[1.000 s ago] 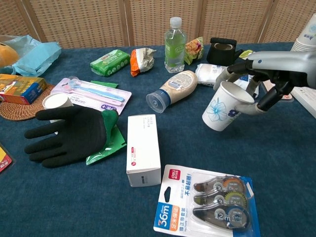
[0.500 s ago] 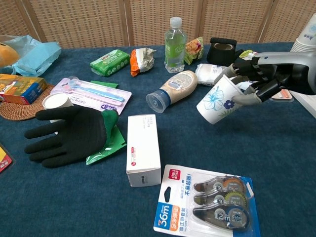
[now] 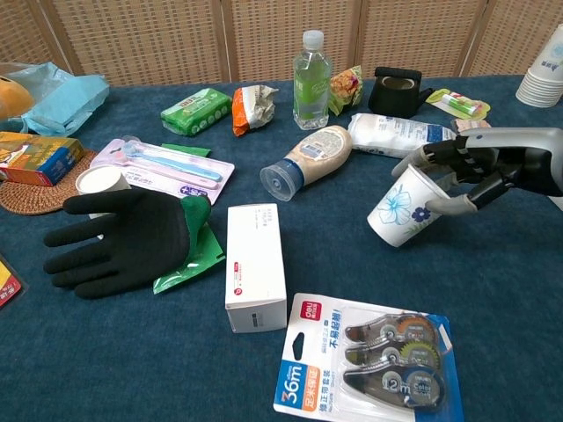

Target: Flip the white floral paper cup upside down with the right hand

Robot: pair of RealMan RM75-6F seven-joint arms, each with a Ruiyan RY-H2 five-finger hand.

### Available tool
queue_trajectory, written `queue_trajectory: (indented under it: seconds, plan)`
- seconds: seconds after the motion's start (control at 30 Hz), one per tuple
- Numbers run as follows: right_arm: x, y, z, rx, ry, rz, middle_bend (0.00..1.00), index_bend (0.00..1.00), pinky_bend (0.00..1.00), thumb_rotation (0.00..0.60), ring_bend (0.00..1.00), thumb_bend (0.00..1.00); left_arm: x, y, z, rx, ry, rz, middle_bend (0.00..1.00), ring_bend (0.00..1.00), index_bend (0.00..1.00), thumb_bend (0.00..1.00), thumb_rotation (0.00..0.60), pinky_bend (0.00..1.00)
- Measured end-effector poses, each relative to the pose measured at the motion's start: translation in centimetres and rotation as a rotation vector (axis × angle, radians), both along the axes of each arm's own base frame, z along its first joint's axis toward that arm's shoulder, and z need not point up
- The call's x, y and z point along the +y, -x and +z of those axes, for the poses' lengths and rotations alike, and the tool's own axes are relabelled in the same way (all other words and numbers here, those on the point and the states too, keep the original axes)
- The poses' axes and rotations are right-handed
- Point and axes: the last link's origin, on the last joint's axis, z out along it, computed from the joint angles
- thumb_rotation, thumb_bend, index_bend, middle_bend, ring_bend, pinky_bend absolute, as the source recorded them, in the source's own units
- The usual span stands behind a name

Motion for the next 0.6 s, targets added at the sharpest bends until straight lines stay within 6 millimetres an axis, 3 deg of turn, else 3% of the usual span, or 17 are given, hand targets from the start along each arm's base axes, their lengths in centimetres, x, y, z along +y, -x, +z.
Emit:
queue_trajectory:
  seconds: [0.1, 0.33, 0.6]
  plan:
    - [0.2, 0.6, 0.3, 0.035, -0.004, 0.027, 0.0, 0.01, 0.0, 0.6, 0.0, 0.41, 0.0, 0.0, 0.0, 0.0, -0.001, -0.003, 0.06, 0.02, 0.03, 0.47, 0.6, 0.0]
    - [-0.1, 1.8, 2.0, 0.104, 0.053, 0.07, 0.0, 0.0, 0.0, 0.6, 0.0, 0.43, 0.1, 0.0, -0.1, -0.004, -0.001, -0.01, 0.05, 0.02, 0.03, 0.47, 0.6, 0.0]
    - [0.1, 1.7, 3.7, 0.233, 0.137, 0.177, 0.0, 0.0, 0.0, 0.6, 0.0, 0.43, 0.1, 0.1, -0.1, -0.007, -0.003, -0.013, 0.06, 0.02, 0.03, 0.47, 0.6, 0.0]
